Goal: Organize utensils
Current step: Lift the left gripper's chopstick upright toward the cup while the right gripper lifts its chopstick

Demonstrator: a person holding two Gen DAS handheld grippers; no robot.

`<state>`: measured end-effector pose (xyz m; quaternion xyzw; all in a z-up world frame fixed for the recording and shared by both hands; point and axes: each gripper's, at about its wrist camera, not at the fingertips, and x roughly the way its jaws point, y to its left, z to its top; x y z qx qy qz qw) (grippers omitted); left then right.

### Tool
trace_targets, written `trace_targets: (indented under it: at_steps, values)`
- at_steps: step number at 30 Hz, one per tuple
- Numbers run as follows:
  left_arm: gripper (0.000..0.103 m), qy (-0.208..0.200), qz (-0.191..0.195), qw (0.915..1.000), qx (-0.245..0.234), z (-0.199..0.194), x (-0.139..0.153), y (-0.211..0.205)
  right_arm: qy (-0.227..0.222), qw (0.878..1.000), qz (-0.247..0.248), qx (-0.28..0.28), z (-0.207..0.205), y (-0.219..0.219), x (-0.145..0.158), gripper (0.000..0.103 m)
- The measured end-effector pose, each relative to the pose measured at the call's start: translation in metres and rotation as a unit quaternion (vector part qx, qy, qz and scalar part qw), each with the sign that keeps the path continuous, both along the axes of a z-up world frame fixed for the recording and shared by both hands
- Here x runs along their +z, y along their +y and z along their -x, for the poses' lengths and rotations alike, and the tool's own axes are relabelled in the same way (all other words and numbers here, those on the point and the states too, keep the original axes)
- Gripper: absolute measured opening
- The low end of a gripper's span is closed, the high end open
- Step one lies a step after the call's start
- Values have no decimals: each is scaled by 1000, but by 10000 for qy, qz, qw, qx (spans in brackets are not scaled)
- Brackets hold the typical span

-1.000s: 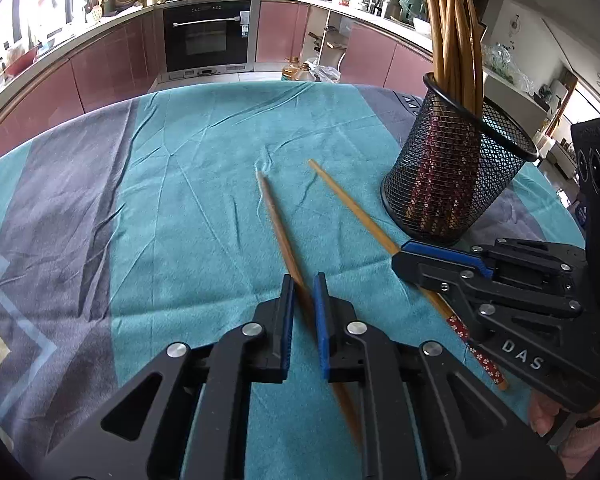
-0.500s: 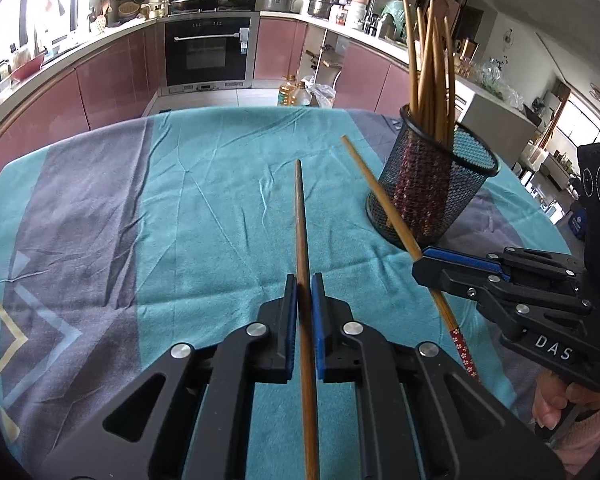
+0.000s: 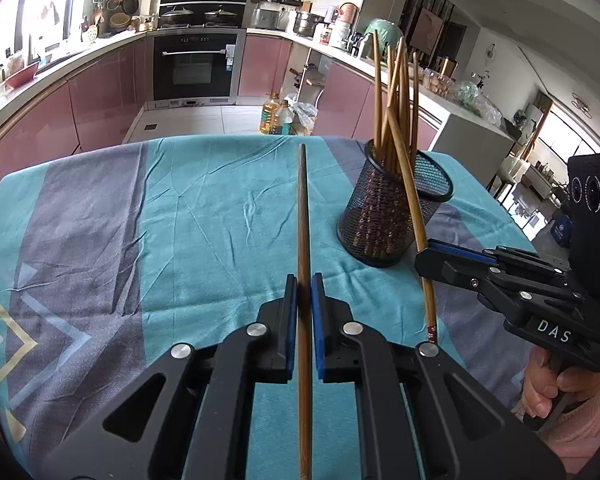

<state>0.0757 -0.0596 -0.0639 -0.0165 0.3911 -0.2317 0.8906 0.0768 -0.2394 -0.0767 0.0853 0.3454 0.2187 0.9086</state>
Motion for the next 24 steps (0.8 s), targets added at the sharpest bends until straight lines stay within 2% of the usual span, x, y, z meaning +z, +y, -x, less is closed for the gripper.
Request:
trace_targets:
  at_steps: [24]
  values:
    - [7,-284,323,9989,-187,20,32,1,-407,9991,-72,-112,15,-9,22,6]
